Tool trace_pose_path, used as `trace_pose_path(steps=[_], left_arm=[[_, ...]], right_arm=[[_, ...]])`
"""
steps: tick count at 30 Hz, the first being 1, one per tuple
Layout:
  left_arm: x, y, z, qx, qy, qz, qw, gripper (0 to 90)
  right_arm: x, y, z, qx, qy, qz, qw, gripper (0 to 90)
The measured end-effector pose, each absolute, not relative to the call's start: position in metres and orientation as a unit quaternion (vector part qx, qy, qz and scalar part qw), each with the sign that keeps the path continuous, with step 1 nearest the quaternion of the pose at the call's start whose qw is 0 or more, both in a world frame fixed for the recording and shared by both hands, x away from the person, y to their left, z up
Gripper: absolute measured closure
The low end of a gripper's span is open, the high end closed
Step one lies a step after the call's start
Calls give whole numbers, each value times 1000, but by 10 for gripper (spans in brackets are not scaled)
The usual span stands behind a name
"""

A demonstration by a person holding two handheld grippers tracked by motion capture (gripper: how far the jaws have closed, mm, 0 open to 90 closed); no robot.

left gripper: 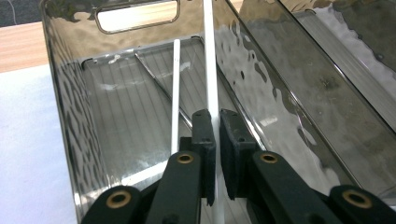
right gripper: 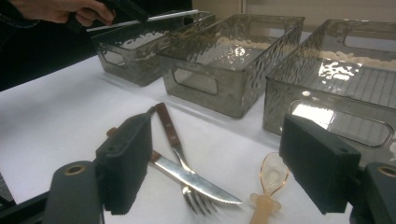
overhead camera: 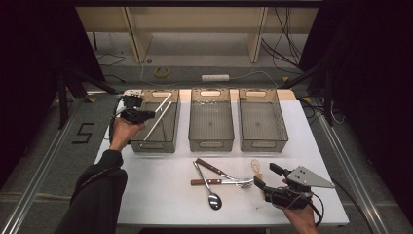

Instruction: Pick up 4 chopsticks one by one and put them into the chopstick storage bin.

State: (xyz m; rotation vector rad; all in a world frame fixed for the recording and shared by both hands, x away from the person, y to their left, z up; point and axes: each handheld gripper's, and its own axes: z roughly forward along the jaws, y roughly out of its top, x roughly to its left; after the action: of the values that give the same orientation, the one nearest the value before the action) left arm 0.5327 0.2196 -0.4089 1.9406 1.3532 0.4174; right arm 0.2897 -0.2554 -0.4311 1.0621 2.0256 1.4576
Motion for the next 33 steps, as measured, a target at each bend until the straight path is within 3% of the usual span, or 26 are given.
trace_pose_path(steps=[24,27,33], left_arm=[[546,210,-425,767,517,157,346,826],[544,211,-422,764,516,155,355,668],[532,214,-410,749,521,151,380,502]], right_arm=[[289,-256,-431,382,729,526,212,266],[289,-256,-431,383,729,527,212,266],[289,-256,-431,382,730,526,211,266]])
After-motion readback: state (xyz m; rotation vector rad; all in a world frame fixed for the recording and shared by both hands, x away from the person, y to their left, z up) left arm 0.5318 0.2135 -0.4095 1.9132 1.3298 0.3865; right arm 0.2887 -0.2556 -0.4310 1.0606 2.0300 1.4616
